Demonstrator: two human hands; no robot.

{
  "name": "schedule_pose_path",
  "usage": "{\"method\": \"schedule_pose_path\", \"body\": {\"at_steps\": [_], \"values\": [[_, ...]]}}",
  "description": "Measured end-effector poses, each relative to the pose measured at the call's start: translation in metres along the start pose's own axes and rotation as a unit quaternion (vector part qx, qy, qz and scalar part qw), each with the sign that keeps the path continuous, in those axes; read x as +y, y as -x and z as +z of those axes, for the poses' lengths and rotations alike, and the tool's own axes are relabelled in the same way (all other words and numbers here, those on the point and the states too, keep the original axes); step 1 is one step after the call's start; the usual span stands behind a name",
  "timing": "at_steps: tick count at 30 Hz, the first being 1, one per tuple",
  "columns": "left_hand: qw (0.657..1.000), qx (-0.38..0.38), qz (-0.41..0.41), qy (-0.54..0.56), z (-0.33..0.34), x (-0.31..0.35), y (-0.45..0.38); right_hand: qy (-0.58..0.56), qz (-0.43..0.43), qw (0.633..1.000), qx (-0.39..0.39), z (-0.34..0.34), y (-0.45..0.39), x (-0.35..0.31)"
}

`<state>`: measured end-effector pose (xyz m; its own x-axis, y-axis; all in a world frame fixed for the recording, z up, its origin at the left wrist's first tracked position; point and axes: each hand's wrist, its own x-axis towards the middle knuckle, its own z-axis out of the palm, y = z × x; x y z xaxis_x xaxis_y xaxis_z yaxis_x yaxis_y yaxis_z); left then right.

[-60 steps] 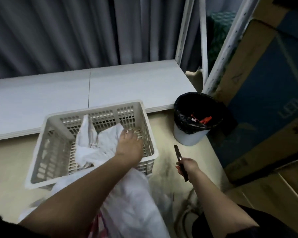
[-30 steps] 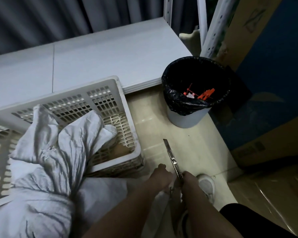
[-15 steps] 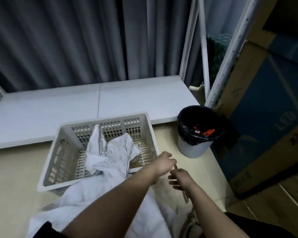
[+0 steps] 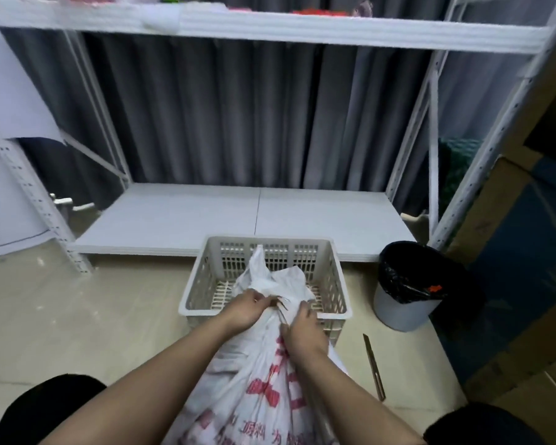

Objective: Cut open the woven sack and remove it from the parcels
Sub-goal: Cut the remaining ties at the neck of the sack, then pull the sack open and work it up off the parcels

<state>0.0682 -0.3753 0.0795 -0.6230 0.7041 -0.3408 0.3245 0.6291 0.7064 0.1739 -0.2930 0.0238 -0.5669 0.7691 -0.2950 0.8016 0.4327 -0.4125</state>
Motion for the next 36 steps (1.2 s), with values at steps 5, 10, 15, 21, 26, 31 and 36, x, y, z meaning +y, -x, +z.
{"method": "schedule_pose_path", "body": {"at_steps": [5, 10, 15, 21, 26, 31, 36], "values": [[0.995, -0.042, -0.013, -0.092, 0.004, -0.035, 0.014, -0.154, 0.042, 0.986, 0.045, -0.014, -0.017, 0.007], [0.992, 0.114, -0.017, -0.056, 0.003, -0.034, 0.017, -0.517, 0.065, 0.853, -0.038, -0.049, -0.033, -0.021], [0.987, 0.144, 0.053, 0.055, -0.017, -0.025, 0.011, -0.636, 0.152, 0.738, -0.165, -0.048, -0.038, -0.017], [0.934, 0.201, 0.019, 0.294, -0.032, -0.040, 0.014, -0.423, 0.154, 0.881, -0.148, -0.040, -0.053, 0.023], [0.915, 0.283, -0.024, 0.287, -0.024, -0.045, 0.011, -0.106, 0.070, 0.984, -0.122, -0.059, -0.059, 0.019], [0.922, 0.041, -0.141, 0.360, -0.056, -0.062, 0.009, -0.489, 0.143, 0.857, -0.078, -0.089, -0.075, 0.042], [0.898, 0.247, -0.092, 0.351, -0.088, -0.075, -0.005, -0.553, 0.170, 0.805, 0.133, -0.102, -0.139, 0.099]]}}
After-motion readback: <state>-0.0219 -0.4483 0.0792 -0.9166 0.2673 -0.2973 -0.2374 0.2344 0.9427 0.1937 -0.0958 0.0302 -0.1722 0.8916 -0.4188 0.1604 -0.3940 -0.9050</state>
